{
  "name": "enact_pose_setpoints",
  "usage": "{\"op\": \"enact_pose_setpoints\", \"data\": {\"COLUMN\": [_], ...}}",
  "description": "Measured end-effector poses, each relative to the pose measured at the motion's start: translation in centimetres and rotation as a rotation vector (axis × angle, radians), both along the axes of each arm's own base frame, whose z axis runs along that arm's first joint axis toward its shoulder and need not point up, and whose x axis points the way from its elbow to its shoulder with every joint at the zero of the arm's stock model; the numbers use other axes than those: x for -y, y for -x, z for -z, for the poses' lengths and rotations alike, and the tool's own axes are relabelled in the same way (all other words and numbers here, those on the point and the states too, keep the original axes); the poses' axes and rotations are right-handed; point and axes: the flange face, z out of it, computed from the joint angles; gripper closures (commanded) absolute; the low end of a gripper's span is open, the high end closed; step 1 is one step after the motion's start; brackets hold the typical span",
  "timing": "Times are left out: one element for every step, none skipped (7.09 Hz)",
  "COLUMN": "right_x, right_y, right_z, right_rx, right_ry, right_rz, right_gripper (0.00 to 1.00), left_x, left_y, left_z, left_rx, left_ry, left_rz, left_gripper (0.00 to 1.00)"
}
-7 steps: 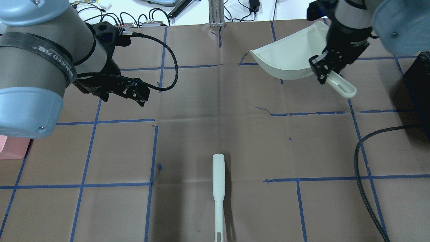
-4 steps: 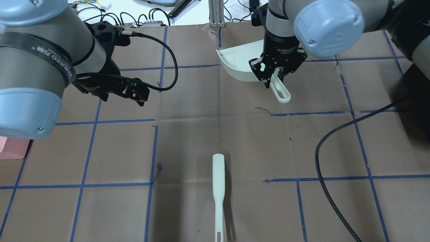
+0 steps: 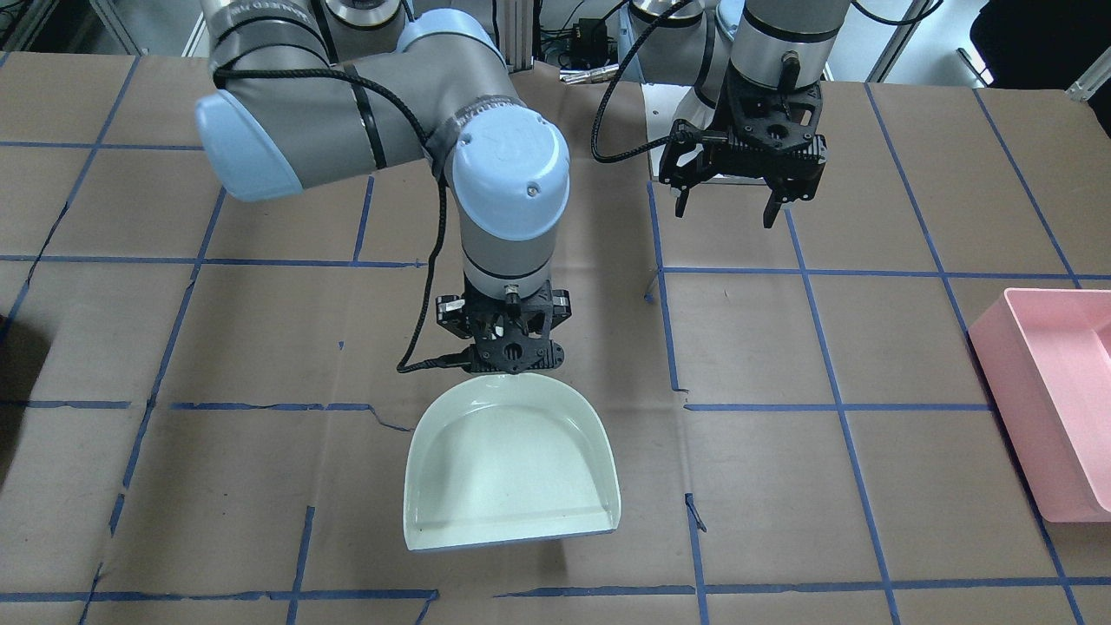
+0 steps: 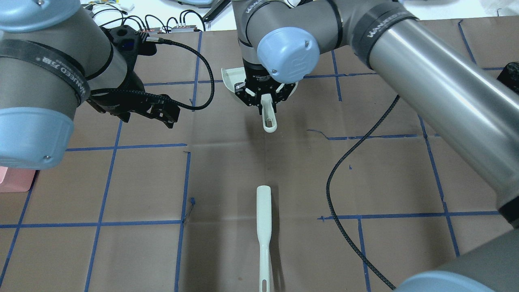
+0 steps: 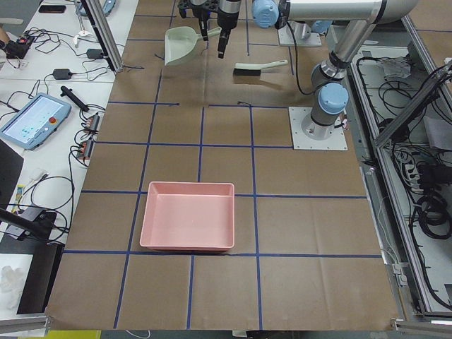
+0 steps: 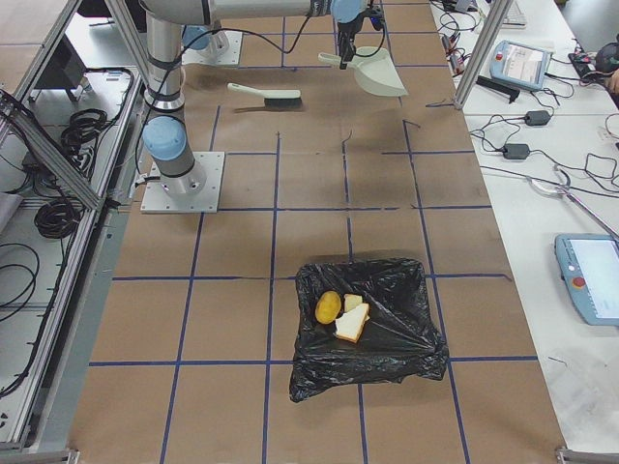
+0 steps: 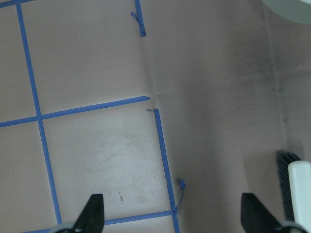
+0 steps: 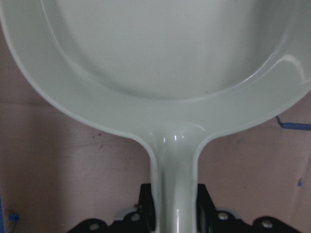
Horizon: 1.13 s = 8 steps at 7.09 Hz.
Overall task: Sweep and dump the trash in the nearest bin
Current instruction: 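Lower the dustpan onto the table with the right gripper, then set the dustpan flat on the table and open the right gripper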
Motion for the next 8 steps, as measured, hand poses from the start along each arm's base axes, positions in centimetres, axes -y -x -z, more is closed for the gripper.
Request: {"op": "enact_pose_setpoints", "data": {"right_x": [-0.2, -0.5, -0.8, -1.1, -1.4, -1.6, -1.6, -1.2], "right_y": [-1.1, -1.6, -1.7, -1.6, -1.5, -1.2, -1.0, -0.7], "right_z": [1.6, 3.1, 4.7, 6.2, 7.5, 8.1, 8.2, 8.2], "right_rx": [0.005, 0.013, 0.018, 0.025, 0.031, 0.034, 0.038, 0.043], "right_ry": [-0.016, -0.037, -0.044, -0.034, -0.026, -0.018, -0.008, 0.009], "right_rz": [0.022, 0.034, 0.040, 0.038, 0.028, 0.009, -0.010, -0.014], "right_gripper": [0.99, 0.99, 0.99, 0.99, 0.98, 0.98, 0.98, 0.98], "left_x": [0.0, 0.0, 0.0, -0.1, -0.2, -0.2, -0.2, -0.2], "left_y": [0.0, 0.0, 0.1, 0.1, 0.1, 0.1, 0.2, 0.2], "left_z": [0.0, 0.0, 0.1, 0.0, 0.0, 0.0, 0.1, 0.1], "left_rx": [-0.001, -0.002, -0.002, -0.001, 0.000, -0.001, -0.002, -0.003], "left_ry": [-0.001, -0.002, -0.003, -0.004, -0.005, -0.006, -0.007, -0.009], "left_rz": [0.000, 0.000, 0.001, 0.002, 0.003, 0.003, 0.004, 0.005], "left_gripper": [0.01, 0.01, 0.01, 0.01, 0.01, 0.01, 0.01, 0.01]}}
